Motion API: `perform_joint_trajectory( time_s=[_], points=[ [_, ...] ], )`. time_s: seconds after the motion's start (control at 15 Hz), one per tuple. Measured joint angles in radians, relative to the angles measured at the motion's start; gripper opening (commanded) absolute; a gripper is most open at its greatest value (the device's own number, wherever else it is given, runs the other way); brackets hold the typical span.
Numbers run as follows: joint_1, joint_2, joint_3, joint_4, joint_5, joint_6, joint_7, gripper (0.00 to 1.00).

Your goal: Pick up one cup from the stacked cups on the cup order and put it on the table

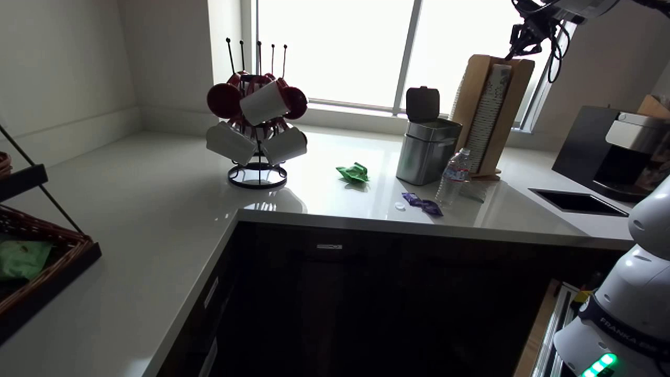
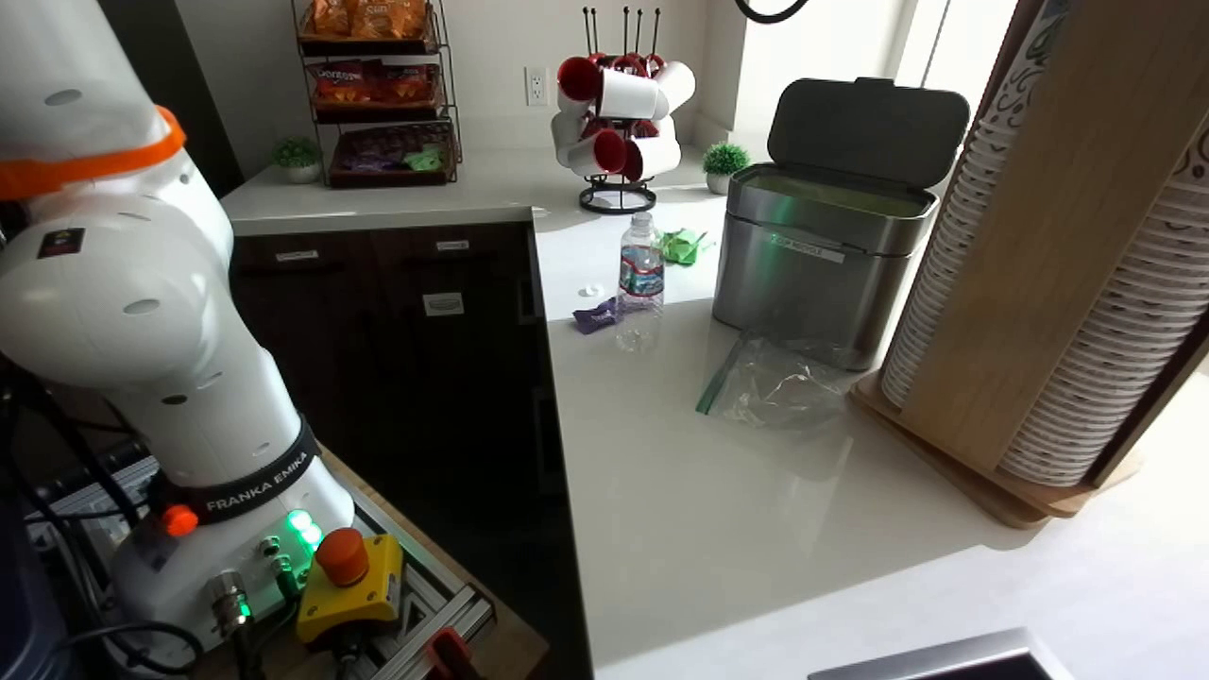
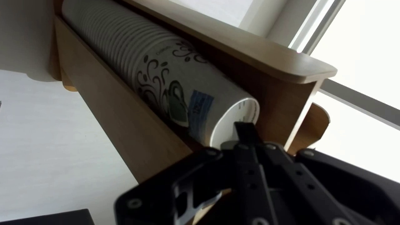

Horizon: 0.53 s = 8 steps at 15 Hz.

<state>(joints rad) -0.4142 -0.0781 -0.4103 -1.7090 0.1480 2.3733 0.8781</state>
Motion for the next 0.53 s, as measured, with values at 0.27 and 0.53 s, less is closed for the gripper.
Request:
perform_joint_trajectory(
  time_s=[0.27,0.53],
  points=[
    [0.0,-0.013,-0.004,-0.021,0.021,0.0,-0.002,0.56],
    [0.0,-0.041,-0.005,-0.067,0.034,0.0,-0.008,0.55]
  ],
)
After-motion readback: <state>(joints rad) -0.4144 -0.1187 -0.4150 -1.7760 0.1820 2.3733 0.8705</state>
